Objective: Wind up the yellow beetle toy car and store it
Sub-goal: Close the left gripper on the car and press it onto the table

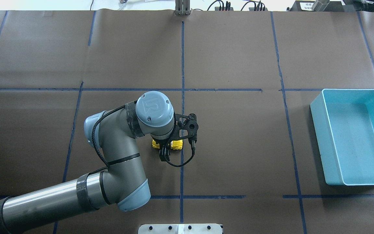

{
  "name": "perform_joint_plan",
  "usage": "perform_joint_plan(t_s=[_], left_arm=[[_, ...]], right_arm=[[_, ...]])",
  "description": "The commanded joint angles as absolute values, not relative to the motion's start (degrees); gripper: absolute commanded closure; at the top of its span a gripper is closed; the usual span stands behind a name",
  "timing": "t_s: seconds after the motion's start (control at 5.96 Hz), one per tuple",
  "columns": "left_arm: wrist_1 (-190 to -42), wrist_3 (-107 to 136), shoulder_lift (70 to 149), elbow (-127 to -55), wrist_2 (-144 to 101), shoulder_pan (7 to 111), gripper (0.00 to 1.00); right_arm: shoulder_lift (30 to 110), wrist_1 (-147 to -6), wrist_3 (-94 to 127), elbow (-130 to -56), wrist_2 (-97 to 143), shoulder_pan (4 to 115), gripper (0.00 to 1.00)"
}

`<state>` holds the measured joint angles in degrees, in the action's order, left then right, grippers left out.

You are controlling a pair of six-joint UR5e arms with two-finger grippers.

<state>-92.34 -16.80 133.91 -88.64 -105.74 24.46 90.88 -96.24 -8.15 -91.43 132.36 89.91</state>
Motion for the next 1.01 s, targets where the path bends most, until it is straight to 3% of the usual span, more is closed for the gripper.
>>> perform_joint_plan(t_s=[0.0,0.67,0.84], left_arm=[[-94.29,-16.79,135.43,-85.45,-105.73,24.43,0.00],[-95.27,-17.05,137.02,-82.36,-105.82,24.35,0.00],[-95.27,-17.49,137.02,-82.35,-105.91,24.35,0.08]], right_arm=[[90.88,-96.24,-8.17,-91.41,132.36,89.91,0.00],[90.88,-96.24,-8.17,-91.23,132.36,89.91,0.00],[90.88,-96.24,-8.09,-91.23,132.36,89.91,0.00]])
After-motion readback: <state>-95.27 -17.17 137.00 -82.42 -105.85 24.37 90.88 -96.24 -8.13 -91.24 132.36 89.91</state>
